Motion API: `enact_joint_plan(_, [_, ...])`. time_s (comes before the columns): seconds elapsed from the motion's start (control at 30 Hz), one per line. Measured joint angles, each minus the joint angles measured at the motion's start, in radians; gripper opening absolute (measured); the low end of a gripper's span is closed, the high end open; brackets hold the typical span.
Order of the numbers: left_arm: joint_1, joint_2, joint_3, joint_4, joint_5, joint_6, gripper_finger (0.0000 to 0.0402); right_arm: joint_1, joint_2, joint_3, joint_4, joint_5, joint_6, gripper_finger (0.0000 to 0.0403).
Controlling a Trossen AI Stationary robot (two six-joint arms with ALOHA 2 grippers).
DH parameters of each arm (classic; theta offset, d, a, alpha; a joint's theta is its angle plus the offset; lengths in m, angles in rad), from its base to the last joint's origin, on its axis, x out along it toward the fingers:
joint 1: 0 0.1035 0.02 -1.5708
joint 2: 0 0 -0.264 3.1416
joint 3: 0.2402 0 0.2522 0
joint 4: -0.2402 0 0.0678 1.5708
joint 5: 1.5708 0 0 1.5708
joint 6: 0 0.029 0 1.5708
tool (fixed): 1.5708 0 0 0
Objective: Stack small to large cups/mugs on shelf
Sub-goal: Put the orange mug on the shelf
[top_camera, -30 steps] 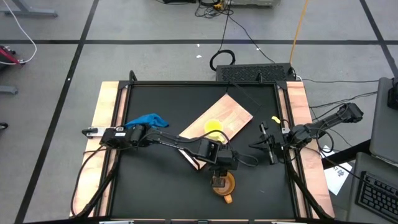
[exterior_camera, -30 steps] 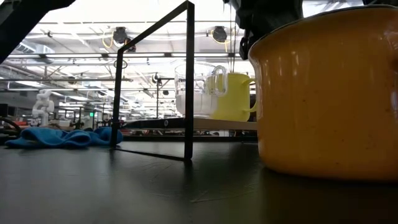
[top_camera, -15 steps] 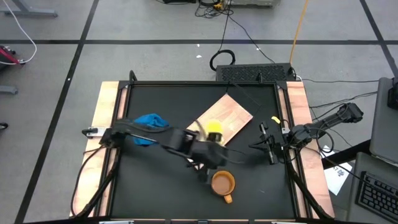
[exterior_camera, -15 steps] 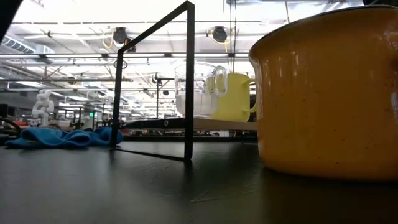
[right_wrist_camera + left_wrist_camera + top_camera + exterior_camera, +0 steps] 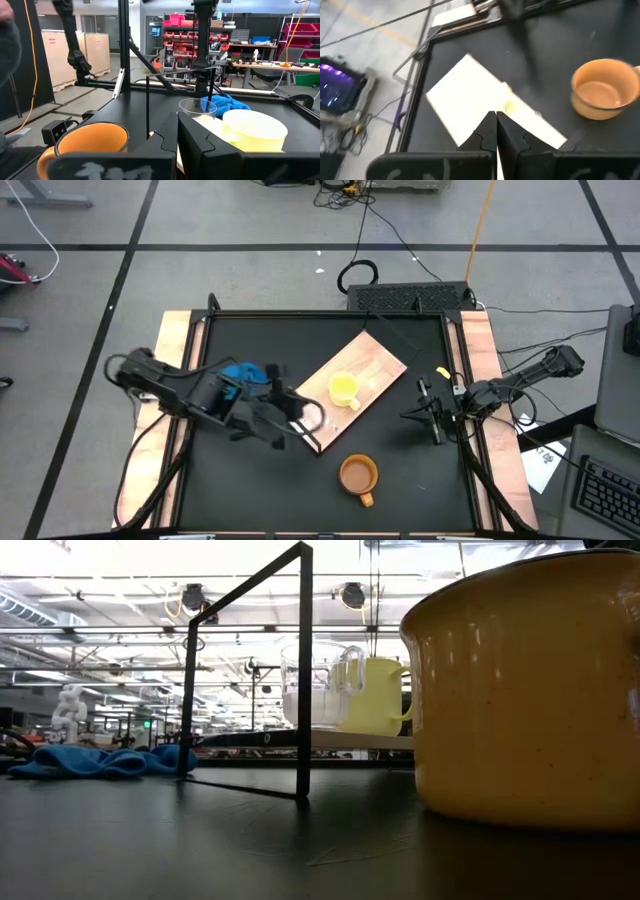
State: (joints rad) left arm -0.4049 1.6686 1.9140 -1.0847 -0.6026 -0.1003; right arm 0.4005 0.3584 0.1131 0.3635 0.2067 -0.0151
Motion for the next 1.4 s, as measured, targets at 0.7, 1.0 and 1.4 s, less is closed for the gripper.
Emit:
enact_joint_plan(0.7, [0.169,-0.889,-1.603,1.449,0.316,0.071,0.0,-0.001,0.02,0.0,-0.001,0.0,-0.026,0.0])
enact_joint_plan(1.0, [0.185,-0.965,-1.81,1.629,0.314,0.12,0.0,-0.012,0.111,0.0,0.064,0.0,-0.05,0.0])
enact_joint_plan(1.4, [0.255,-0.97,-1.904,1.636,0.283,0.078,0.0,-0.003,0.417,0.347,-0.265,0.0,0.032,0.0])
